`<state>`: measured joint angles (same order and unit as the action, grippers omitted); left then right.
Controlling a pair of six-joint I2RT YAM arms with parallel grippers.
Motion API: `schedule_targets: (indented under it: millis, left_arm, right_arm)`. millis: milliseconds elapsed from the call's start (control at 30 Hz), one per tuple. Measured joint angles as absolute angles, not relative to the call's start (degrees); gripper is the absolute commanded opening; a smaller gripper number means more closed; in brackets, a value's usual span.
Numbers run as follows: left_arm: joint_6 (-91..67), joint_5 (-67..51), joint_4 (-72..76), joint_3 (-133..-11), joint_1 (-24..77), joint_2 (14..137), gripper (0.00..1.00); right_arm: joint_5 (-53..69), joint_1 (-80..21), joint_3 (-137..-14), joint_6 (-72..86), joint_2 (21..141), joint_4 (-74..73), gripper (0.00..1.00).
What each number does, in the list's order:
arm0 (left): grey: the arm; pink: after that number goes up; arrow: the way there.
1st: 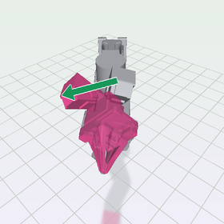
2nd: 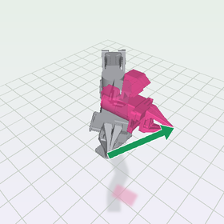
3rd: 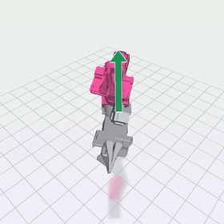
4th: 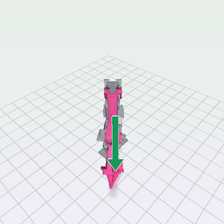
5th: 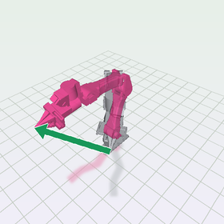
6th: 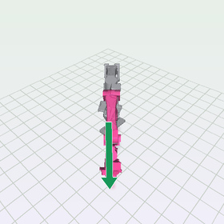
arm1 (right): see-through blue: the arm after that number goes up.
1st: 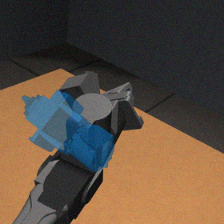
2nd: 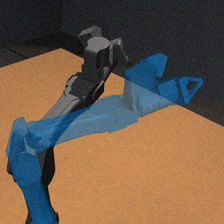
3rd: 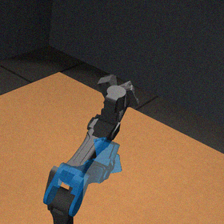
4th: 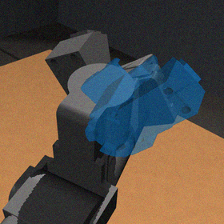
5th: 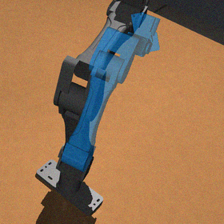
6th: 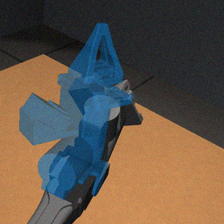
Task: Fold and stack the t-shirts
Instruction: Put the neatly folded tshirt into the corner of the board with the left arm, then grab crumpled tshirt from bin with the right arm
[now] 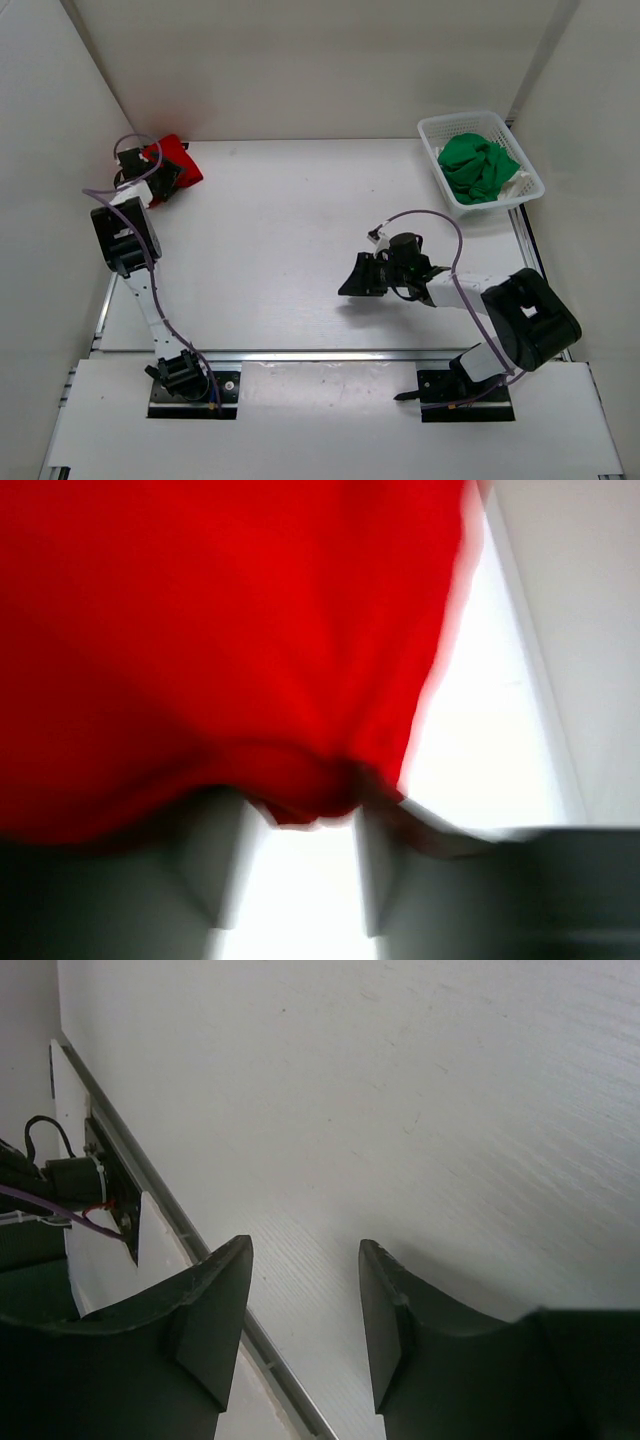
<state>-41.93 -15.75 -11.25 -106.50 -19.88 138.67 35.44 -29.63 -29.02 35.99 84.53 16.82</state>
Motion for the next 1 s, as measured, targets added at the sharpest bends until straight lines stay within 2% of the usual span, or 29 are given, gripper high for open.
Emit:
schedule_targets:
  millis: [33, 167, 233, 300, 400, 433, 500, 533, 600, 633, 667, 700, 767, 833, 900, 967, 1000]
  left_arm:
    - [-42.4, -16.8, -9.2, -103.7, -19.7, 136.9, 0.99]
    - [-40.6, -14.1, -7.3, -92.6, -17.7, 126.5, 0.99]
    - [-39.4, -12.6, -6.6, -87.3, -16.2, 121.7, 0.99]
    - [-38.6, -11.6, -6.0, -81.8, -14.2, 116.7, 0.98]
    - [-37.9, -11.0, -4.0, -73.9, -10.6, 109.4, 0.98]
    - [-38.0, -11.3, -3.3, -71.2, -9.2, 107.0, 0.99]
    - [-38.5, -12.2, 0.3, -64.8, -6.0, 101.7, 0.99]
    - [-39.1, -12.8, 2.2, -61.2, -3.9, 98.9, 0.95]
    - [-40.1, -13.4, 5.9, -54.6, 2.0, 93.7, 0.79]
    - [-40.2, -13.6, 7.6, -52.0, 5.6, 91.7, 0.59]
    - [-40.5, -13.8, 9.1, -49.7, 9.7, 90.0, 0.53]
    - [-40.2, -13.6, 10.5, -47.6, 14.2, 88.5, 0.52]
    - [-39.9, -13.4, 13.9, -43.6, 24.3, 86.2, 0.43]
    - [-40.2, -13.7, 17.0, -39.7, 34.3, 84.6, 0.42]
    - [-40.5, -14.0, 20.1, -35.2, 42.1, 83.2, 0.38]
    - [-40.7, -14.0, 22.0, -31.1, 46.4, 81.8, 0.24]
    - [-40.9, -14.0, 23.0, -28.9, 47.7, 80.9, 0.19]
  right_arm:
    - [35.2, -29.6, -29.0, 36.0, 84.3, 16.4, 0.47]
    - [33.2, -30.0, -29.0, 35.8, 81.9, 15.5, 0.54]
    - [32.0, -30.4, -29.0, 35.8, 81.1, 15.5, 0.54]
    - [31.1, -30.8, -29.0, 35.7, 80.8, 15.3, 0.48]
    - [29.1, -31.8, -29.2, 35.0, 80.2, 14.2, 0.15]
    - [28.1, -32.2, -29.7, 34.7, 80.0, 12.9, 0.0]
    - [26.1, -32.5, -32.0, 34.0, 79.7, 9.8, 0.0]
    - [25.2, -32.4, -33.5, 33.7, 79.5, 8.5, 0.0]
    - [23.1, -31.6, -37.3, 32.7, 79.2, 6.0, 0.0]
    - [22.3, -30.5, -39.6, 32.1, 79.0, 4.7, 0.0]
    - [21.4, -29.1, -42.2, 31.4, 79.0, 3.2, 0.0]
    - [20.4, -27.2, -44.9, 30.8, 79.0, 1.7, 0.0]
    - [18.7, -21.9, -50.5, 29.4, 79.0, -1.5, 0.0]
    - [15.7, -15.2, -55.9, 27.9, 79.1, -4.1, 0.0]
    - [12.6, -8.5, -61.5, 26.5, 80.3, -6.2, 0.08]
    - [9.6, -1.4, -67.0, 25.2, 83.0, -7.4, 0.25]
    - [8.5, 1.5, -69.6, 24.6, 85.1, -7.7, 0.3]
